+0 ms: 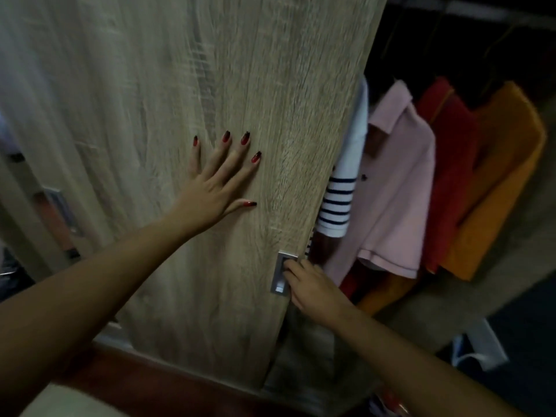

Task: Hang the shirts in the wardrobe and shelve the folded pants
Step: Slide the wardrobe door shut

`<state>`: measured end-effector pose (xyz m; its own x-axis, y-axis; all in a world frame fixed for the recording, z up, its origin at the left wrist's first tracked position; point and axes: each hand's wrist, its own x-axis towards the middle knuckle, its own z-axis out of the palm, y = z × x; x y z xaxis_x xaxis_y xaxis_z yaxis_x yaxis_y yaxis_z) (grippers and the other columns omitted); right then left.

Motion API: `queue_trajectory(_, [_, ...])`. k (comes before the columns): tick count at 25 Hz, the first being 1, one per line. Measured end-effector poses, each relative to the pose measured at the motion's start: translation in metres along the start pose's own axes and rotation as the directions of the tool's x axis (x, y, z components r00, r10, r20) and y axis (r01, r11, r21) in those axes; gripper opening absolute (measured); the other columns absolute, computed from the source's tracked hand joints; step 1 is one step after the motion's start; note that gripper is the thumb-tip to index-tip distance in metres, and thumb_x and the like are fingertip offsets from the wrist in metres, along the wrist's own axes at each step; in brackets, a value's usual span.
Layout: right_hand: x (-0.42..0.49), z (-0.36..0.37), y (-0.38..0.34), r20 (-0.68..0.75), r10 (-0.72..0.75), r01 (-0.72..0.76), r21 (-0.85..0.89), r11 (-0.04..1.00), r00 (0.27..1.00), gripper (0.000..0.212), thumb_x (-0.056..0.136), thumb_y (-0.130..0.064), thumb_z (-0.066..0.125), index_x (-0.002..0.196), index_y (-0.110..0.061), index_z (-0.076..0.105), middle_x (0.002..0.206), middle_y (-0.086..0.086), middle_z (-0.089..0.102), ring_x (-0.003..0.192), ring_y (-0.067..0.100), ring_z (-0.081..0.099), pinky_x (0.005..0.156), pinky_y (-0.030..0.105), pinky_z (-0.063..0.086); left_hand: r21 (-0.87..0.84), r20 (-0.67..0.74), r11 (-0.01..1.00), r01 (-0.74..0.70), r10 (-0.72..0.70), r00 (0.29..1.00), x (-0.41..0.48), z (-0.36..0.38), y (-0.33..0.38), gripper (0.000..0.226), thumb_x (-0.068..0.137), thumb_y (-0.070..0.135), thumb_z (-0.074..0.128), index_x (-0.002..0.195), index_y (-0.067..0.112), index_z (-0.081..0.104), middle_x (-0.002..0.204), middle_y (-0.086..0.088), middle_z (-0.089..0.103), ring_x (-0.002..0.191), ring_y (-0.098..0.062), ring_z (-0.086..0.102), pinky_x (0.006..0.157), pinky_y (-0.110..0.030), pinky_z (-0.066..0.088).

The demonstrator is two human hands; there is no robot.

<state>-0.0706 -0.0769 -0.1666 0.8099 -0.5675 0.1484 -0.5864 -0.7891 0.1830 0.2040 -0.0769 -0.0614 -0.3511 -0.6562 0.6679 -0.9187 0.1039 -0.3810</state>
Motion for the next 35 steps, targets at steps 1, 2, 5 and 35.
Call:
queue_trajectory(1, [-0.018, -0.004, 0.009, 0.007, 0.033, -0.033, 0.014, 0.999, 0.999, 0.034, 0.067, -0.023, 0.070, 0.100, -0.013, 0.068, 0.104, 0.002, 0.063, 0.086, 0.018, 0.059, 0.065, 0.029, 0.053, 0.002, -0.024, 1.000, -0.019, 0.019, 1.000, 0.008, 0.000, 0.018, 0.080, 0.093, 0.064, 0.034, 0.152, 0.020, 0.005, 0.159, -0.007, -0.015, 0.146, -0.032, -0.003, 0.112, -0.067, 0.008])
queue_trajectory(2, [-0.031, -0.008, 0.014, 0.020, 0.055, -0.056, 0.044, 0.997, 0.998, 0.034, 0.068, -0.022, 0.070, 0.101, -0.013, 0.067, 0.103, 0.003, 0.062, 0.087, 0.017, 0.059, 0.066, 0.029, 0.054, 0.001, -0.043, 1.000, -0.025, 0.025, 0.999, 0.014, -0.001, 0.031, 0.079, 0.092, 0.064, 0.034, 0.152, 0.021, 0.005, 0.159, -0.006, -0.016, 0.147, -0.031, -0.005, 0.112, -0.066, 0.008])
queue_trajectory(5, [-0.075, -0.012, 0.037, 0.039, 0.153, -0.156, 0.092, 0.983, 0.987, 0.032, 0.073, -0.017, 0.069, 0.103, -0.006, 0.065, 0.102, 0.010, 0.062, 0.088, 0.024, 0.061, 0.071, 0.034, 0.056, -0.043, -0.084, 0.998, -0.056, 0.052, 0.995, 0.036, -0.006, 0.084, 0.079, 0.093, 0.065, 0.031, 0.152, 0.023, 0.002, 0.159, -0.003, -0.019, 0.147, -0.028, -0.011, 0.112, -0.066, 0.009])
queue_trajectory(35, [-0.180, -0.126, 0.087, 0.207, 0.652, -0.683, 0.184, 0.707, 0.730, 0.039, 0.098, -0.028, 0.041, 0.125, 0.000, 0.049, 0.127, 0.018, 0.050, 0.112, 0.030, 0.050, 0.096, 0.037, 0.044, -0.248, 0.250, 0.961, -0.120, 0.183, 0.951, 0.080, -0.103, 0.218, 0.062, 0.100, 0.049, 0.016, 0.152, 0.021, -0.001, 0.161, 0.001, -0.008, 0.148, -0.020, -0.009, 0.117, -0.059, 0.001])
